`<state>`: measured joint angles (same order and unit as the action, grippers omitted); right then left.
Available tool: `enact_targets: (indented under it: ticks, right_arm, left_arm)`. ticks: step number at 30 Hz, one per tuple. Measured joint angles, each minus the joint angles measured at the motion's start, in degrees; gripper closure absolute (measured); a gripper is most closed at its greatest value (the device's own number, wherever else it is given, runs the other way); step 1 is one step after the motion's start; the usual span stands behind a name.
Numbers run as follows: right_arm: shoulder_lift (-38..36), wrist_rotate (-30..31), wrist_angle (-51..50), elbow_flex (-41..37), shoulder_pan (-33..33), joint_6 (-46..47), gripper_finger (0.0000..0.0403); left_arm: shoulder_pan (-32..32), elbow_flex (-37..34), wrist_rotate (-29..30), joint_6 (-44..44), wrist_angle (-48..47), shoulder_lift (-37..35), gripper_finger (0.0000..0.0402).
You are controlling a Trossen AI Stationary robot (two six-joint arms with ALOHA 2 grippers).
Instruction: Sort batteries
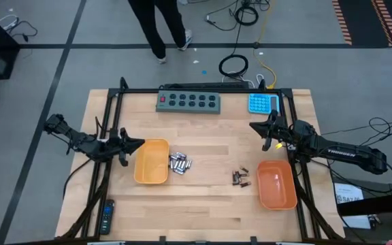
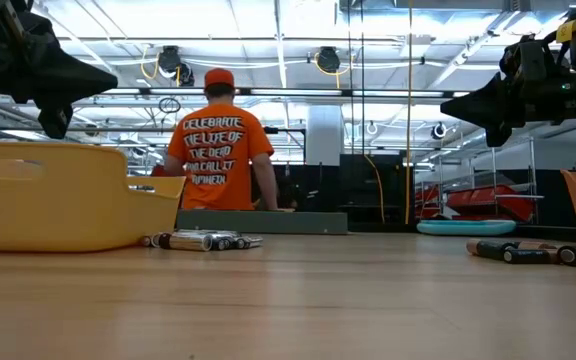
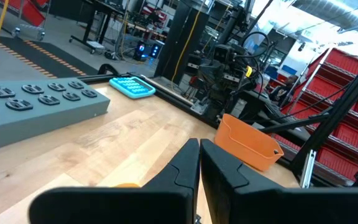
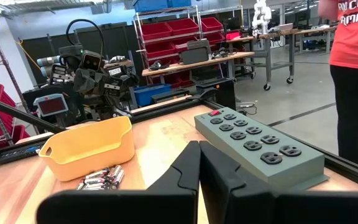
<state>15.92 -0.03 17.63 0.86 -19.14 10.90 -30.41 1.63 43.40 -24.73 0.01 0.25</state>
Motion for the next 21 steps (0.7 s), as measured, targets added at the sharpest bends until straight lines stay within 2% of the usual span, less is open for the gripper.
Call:
enact_targets:
  ticks: [6, 11, 21]
  right_arm:
    - [0.0, 0.0, 0.0, 0.0, 0.0, 0.0, 0.0403]
    - [0.1, 6.5, 3.6, 0.0, 0.0, 0.4, 0.0403]
    - [0.1, 6.1, 6.4, 0.0, 0.0, 0.4, 0.0403]
  left_arm:
    - [0.0, 0.0, 0.0, 0.0, 0.0, 0.0, 0.0377]
    - [0.0, 0.0, 0.0, 0.0, 0.0, 0.0, 0.0377]
    - [0.0, 0.0, 0.0, 0.0, 0.0, 0.0, 0.0377]
